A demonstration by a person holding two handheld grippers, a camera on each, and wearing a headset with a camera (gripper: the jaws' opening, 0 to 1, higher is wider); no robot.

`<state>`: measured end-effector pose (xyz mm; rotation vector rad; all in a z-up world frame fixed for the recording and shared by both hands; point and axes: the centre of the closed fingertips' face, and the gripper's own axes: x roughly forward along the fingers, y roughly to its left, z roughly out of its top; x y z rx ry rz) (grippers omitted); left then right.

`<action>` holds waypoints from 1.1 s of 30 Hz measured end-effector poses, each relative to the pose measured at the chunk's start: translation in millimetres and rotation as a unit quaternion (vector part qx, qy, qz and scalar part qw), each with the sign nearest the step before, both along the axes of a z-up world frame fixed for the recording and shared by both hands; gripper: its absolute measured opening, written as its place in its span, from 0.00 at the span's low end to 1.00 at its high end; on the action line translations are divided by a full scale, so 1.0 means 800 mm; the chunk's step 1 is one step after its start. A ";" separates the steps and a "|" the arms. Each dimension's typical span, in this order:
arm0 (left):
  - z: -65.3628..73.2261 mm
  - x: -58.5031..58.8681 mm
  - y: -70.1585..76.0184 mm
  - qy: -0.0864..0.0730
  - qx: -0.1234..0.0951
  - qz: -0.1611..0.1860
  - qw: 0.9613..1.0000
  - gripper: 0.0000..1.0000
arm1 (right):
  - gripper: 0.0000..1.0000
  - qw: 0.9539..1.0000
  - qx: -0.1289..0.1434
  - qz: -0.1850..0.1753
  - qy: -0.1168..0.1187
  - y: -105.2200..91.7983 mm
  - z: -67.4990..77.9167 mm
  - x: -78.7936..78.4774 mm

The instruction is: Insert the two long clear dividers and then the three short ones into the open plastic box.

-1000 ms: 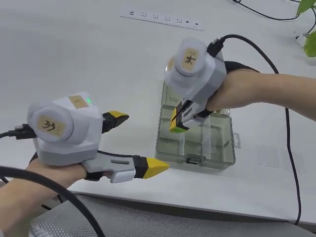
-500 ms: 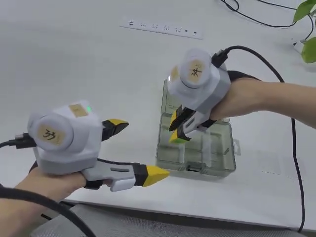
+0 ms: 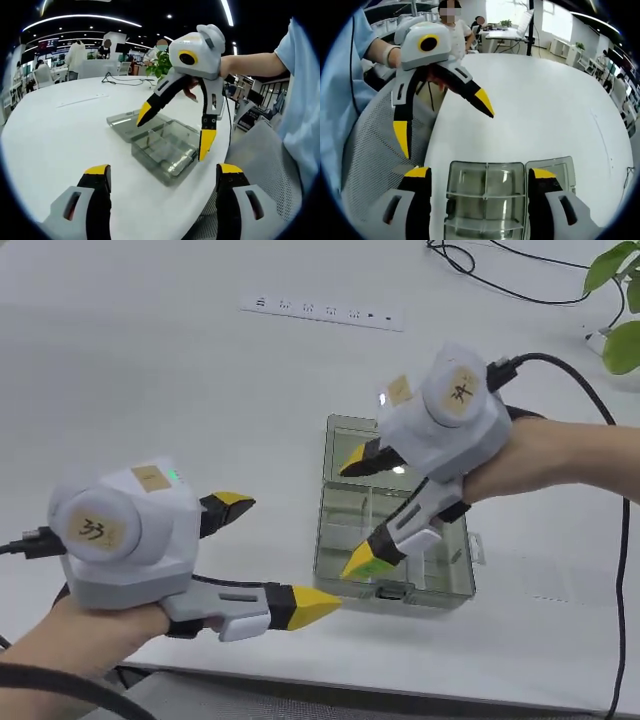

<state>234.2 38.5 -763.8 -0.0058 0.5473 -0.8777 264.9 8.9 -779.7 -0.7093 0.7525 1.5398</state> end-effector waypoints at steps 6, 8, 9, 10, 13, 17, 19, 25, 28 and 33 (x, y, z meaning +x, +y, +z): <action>0.002 0.001 0.002 -0.001 0.003 -0.002 1.000 0.89 | 0.94 0.999 0.033 -0.017 -0.007 -0.005 0.008 0.005; 0.003 0.002 0.002 -0.002 0.004 -0.002 1.000 0.89 | 0.97 0.999 0.040 -0.031 0.000 -0.005 0.008 0.006; 0.004 0.002 0.002 -0.002 0.004 -0.002 1.000 0.89 | 1.00 0.998 0.049 -0.032 -0.001 -0.004 0.010 0.005; 0.004 0.003 0.002 -0.003 0.004 -0.002 1.000 0.89 | 1.00 0.998 0.049 -0.039 -0.004 -0.006 0.010 0.007; 0.005 0.003 0.002 -0.003 0.003 -0.002 1.000 0.89 | 1.00 0.998 0.046 -0.047 -0.007 -0.012 0.010 0.004; 0.006 0.003 0.001 -0.004 0.006 -0.003 1.000 0.89 | 1.00 0.996 0.061 -0.067 -0.010 -0.021 0.016 0.002; 0.006 0.003 0.001 -0.005 0.007 -0.003 1.000 0.89 | 1.00 0.995 0.063 -0.077 -0.012 -0.030 0.020 0.002; 0.008 0.003 -0.001 -0.005 0.010 -0.004 1.000 0.89 | 0.99 0.990 0.068 -0.121 -0.014 -0.069 0.023 0.009; 0.008 0.003 -0.002 -0.005 0.010 -0.005 1.000 0.89 | 0.99 0.987 0.070 -0.141 -0.016 -0.090 0.024 0.007; 0.009 0.002 -0.005 -0.005 0.013 -0.007 1.000 0.89 | 0.98 0.983 0.062 -0.172 -0.014 -0.125 0.020 0.000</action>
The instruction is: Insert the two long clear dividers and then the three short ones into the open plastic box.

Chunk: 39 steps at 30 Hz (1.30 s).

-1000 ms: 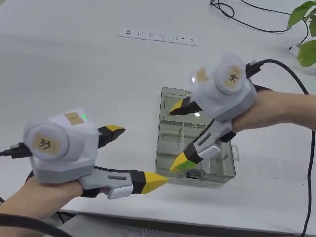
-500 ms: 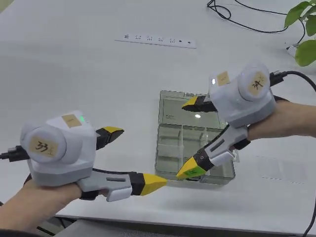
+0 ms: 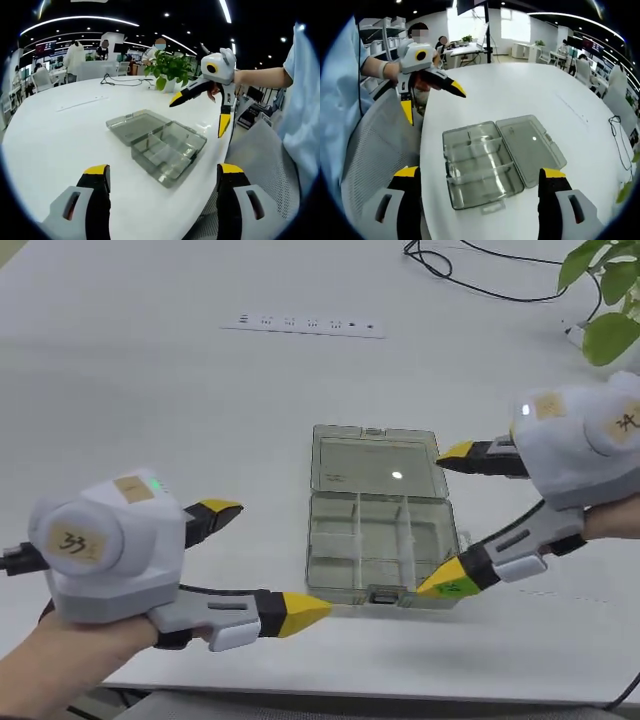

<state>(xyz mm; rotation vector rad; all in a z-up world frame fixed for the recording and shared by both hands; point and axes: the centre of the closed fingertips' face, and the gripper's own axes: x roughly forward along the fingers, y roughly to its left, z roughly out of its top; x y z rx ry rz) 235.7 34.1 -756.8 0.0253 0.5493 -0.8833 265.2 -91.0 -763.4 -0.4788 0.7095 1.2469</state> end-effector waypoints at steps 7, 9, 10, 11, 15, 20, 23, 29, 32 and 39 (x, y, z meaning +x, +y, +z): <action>-0.001 -0.001 -0.005 0.001 0.003 -0.003 1.000 0.89 | 0.98 0.999 -0.005 -0.039 0.005 -0.051 -0.006 -0.005; -0.002 -0.001 -0.006 0.002 0.004 -0.004 1.000 0.89 | 0.98 0.999 -0.007 -0.050 0.004 -0.063 -0.007 -0.006; -0.002 -0.002 -0.007 0.002 0.004 -0.005 1.000 0.89 | 0.97 0.999 -0.008 -0.052 0.004 -0.067 -0.007 -0.007; -0.002 -0.002 -0.008 0.003 0.003 -0.005 1.000 0.89 | 0.97 0.998 -0.008 -0.057 0.004 -0.071 -0.006 -0.008; -0.002 -0.003 -0.012 0.003 0.003 -0.006 1.000 0.89 | 0.96 0.997 -0.012 -0.074 0.003 -0.091 -0.007 -0.010; -0.003 -0.004 -0.014 0.004 0.003 -0.006 1.000 0.89 | 0.96 0.996 -0.022 -0.092 0.008 -0.117 -0.012 -0.013; -0.004 -0.004 -0.015 0.006 0.003 -0.007 1.000 0.89 | 0.96 0.995 -0.029 -0.098 0.009 -0.129 -0.017 -0.014; -0.006 -0.006 -0.014 0.009 0.005 -0.007 1.000 0.89 | 0.94 0.993 -0.042 -0.105 0.015 -0.147 -0.028 -0.017; -0.006 -0.006 -0.012 0.009 0.007 -0.008 1.000 0.89 | 0.94 0.993 -0.054 -0.100 0.017 -0.157 -0.036 -0.013; -0.006 -0.005 -0.010 0.009 0.008 -0.007 1.000 0.88 | 0.90 0.993 -0.081 -0.082 0.018 -0.163 -0.044 -0.008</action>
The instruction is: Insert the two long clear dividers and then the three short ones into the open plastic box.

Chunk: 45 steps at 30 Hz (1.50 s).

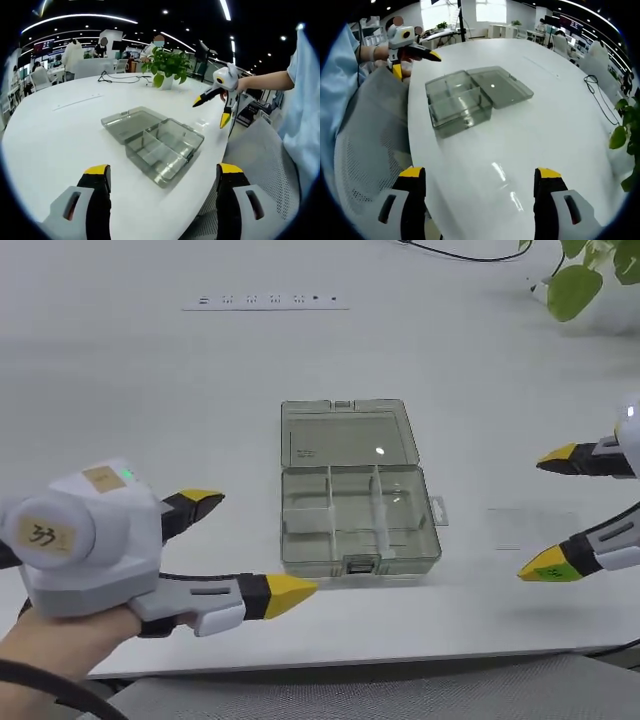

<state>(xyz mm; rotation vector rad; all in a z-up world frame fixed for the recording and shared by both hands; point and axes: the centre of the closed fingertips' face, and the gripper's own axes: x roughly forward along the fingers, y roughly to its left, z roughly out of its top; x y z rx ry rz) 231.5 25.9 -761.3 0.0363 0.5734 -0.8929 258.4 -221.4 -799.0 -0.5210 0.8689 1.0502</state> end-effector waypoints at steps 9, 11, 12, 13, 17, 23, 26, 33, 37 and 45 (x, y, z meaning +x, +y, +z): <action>-0.001 0.000 0.006 0.000 0.005 0.004 1.000 0.88 | 0.80 0.997 -0.056 0.057 0.001 -0.010 -0.016 0.009; -0.001 -0.001 0.007 0.002 0.004 0.006 1.000 0.88 | 0.77 0.995 -0.070 0.074 0.003 -0.011 -0.021 0.010; -0.001 -0.001 0.008 0.002 0.005 0.007 1.000 0.88 | 0.75 0.993 -0.080 0.085 0.003 -0.012 -0.024 0.010; -0.001 -0.001 0.008 0.001 0.006 0.007 1.000 0.88 | 0.73 0.992 -0.085 0.089 0.004 -0.013 -0.026 0.010; 0.000 -0.002 0.009 0.002 0.006 0.009 1.000 0.88 | 0.67 0.989 -0.100 0.108 0.007 -0.023 -0.038 0.017; 0.002 -0.001 0.012 0.000 0.006 0.014 1.000 0.87 | 0.56 0.982 -0.130 0.139 0.017 -0.024 -0.048 0.014; 0.001 -0.001 0.013 0.000 0.007 0.016 1.000 0.87 | 0.54 0.979 -0.135 0.153 0.016 -0.020 -0.049 0.013; 0.001 -0.003 0.014 0.002 0.005 0.019 1.000 0.87 | 0.46 0.970 -0.155 0.187 0.010 -0.014 -0.057 0.013; 0.000 -0.003 0.016 0.002 0.005 0.021 1.000 0.87 | 0.44 0.969 -0.159 0.191 0.011 -0.011 -0.059 0.010; -0.002 -0.004 0.017 0.003 0.004 0.023 1.000 0.87 | 0.41 0.967 -0.163 0.197 0.015 -0.011 -0.064 0.008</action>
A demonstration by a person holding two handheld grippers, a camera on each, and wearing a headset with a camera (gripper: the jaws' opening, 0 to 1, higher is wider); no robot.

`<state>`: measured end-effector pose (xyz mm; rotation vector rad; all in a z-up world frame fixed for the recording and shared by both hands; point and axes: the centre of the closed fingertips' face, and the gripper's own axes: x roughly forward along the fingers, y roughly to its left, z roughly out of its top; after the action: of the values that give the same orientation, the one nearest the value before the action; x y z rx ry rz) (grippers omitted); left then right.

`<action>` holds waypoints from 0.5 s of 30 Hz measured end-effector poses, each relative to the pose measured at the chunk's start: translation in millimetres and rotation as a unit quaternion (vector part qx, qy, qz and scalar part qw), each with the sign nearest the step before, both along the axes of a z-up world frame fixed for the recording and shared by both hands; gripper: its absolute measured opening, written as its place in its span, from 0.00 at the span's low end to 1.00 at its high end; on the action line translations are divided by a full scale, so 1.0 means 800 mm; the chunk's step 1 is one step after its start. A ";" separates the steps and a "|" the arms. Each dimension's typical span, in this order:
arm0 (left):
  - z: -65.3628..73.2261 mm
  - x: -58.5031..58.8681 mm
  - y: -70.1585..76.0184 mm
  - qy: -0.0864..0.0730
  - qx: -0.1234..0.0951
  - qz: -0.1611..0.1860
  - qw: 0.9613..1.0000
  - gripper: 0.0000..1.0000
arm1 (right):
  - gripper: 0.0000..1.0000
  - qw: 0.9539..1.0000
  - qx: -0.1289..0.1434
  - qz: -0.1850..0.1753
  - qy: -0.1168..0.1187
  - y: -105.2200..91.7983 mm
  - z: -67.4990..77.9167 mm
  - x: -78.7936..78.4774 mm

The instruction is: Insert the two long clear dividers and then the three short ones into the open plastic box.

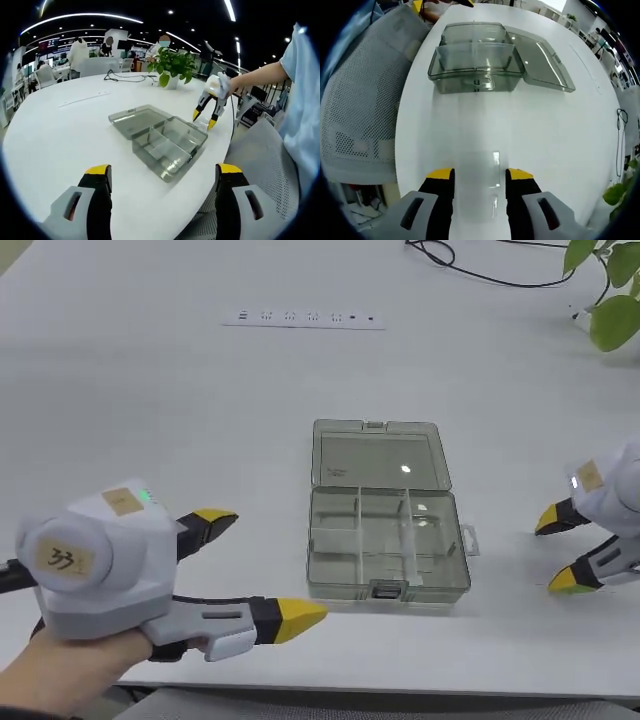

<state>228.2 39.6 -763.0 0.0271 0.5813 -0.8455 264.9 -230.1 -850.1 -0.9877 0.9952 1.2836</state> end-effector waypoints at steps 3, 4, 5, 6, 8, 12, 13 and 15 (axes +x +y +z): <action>0.000 0.000 0.000 -0.001 -0.001 0.001 1.000 0.86 | 0.40 1.000 -0.001 0.002 -0.004 -0.001 0.000 0.004; 0.000 0.000 0.000 0.000 -0.002 0.001 1.000 0.86 | 0.40 1.000 -0.001 0.002 -0.002 -0.001 0.000 0.002; 0.000 0.000 0.000 0.000 -0.002 0.001 1.000 0.87 | 0.39 1.000 -0.001 0.001 0.002 0.000 0.000 0.001; 0.000 0.001 0.000 -0.001 -0.001 0.001 1.000 0.86 | 0.38 1.000 -0.001 -0.001 0.006 0.000 0.000 -0.001; 0.000 0.001 0.000 -0.001 -0.002 0.001 1.000 0.86 | 0.38 1.000 0.001 0.000 0.005 0.001 0.001 -0.001; 0.000 0.000 0.000 -0.001 -0.001 0.001 1.000 0.86 | 0.37 1.000 0.003 0.004 0.005 0.002 0.002 -0.002; 0.000 0.000 0.000 -0.001 -0.001 0.001 1.000 0.86 | 0.37 1.000 0.003 0.004 0.004 0.002 0.002 -0.002; 0.001 0.000 -0.001 -0.001 -0.002 0.001 1.000 0.86 | 0.34 1.000 0.004 0.005 0.004 -0.001 -0.001 0.002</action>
<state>228.3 39.0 -762.5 0.0246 0.5785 -0.8452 266.5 -231.0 -850.9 -0.9838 0.9928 1.3000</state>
